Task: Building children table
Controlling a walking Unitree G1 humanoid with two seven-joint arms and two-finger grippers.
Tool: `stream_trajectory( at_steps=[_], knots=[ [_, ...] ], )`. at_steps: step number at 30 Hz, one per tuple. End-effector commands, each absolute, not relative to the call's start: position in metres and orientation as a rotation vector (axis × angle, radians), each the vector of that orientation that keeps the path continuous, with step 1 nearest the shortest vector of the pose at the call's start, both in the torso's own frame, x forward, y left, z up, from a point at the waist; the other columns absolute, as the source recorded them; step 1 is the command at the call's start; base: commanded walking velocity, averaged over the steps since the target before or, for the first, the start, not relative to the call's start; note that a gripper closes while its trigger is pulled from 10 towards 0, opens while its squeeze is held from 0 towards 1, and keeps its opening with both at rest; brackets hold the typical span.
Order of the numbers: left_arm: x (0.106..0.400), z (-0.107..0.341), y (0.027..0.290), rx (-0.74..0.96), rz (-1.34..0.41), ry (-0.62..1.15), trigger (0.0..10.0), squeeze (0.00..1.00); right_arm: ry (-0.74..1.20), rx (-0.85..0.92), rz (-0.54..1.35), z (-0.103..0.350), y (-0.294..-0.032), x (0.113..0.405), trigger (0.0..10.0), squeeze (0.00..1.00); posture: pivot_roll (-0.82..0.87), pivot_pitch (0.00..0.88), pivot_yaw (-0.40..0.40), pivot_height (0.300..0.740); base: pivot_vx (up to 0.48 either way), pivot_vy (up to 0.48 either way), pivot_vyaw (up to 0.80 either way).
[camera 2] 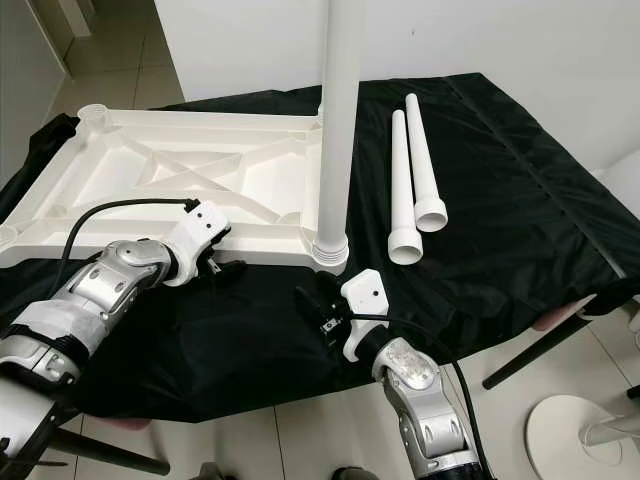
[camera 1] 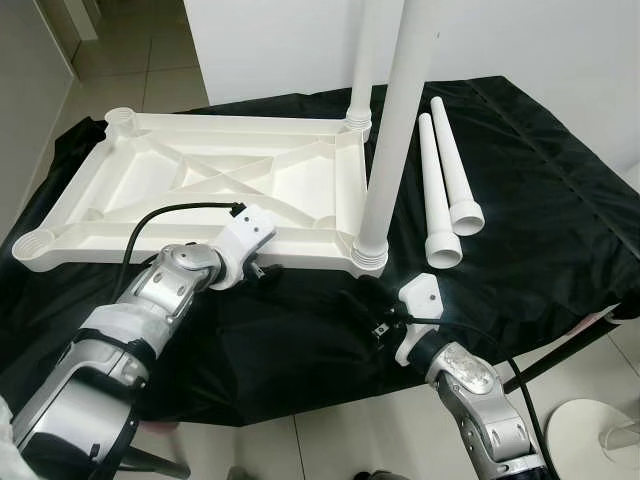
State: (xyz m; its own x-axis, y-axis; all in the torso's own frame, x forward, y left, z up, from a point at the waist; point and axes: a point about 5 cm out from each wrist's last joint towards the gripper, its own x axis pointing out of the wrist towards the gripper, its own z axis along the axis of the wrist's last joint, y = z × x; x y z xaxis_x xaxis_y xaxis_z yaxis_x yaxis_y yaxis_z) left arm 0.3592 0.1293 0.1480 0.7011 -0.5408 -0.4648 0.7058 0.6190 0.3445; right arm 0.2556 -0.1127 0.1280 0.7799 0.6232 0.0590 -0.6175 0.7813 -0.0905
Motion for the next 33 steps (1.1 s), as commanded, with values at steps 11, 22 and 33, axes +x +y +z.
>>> stream_trajectory(
  at_steps=[11,22,33],
  knots=[
    [0.346,0.150,0.121,0.450,-1.011,0.372,0.0,0.00,-0.080,-0.088,0.693,0.124,-0.109,0.256,10.0,0.00,-0.09,0.056,0.059,0.740,0.000,0.000,0.00],
    [0.336,0.141,0.117,0.405,-1.014,0.372,10.0,0.00,-0.078,-0.092,0.704,0.123,-0.107,0.257,10.0,0.00,-0.08,0.063,0.053,0.740,0.000,0.000,0.00],
    [0.347,0.153,0.128,0.426,-0.923,0.328,10.0,0.00,-0.067,-0.079,0.707,0.118,-0.107,0.255,10.0,0.00,-0.08,0.069,0.057,0.740,0.000,0.000,0.00]
  ],
)
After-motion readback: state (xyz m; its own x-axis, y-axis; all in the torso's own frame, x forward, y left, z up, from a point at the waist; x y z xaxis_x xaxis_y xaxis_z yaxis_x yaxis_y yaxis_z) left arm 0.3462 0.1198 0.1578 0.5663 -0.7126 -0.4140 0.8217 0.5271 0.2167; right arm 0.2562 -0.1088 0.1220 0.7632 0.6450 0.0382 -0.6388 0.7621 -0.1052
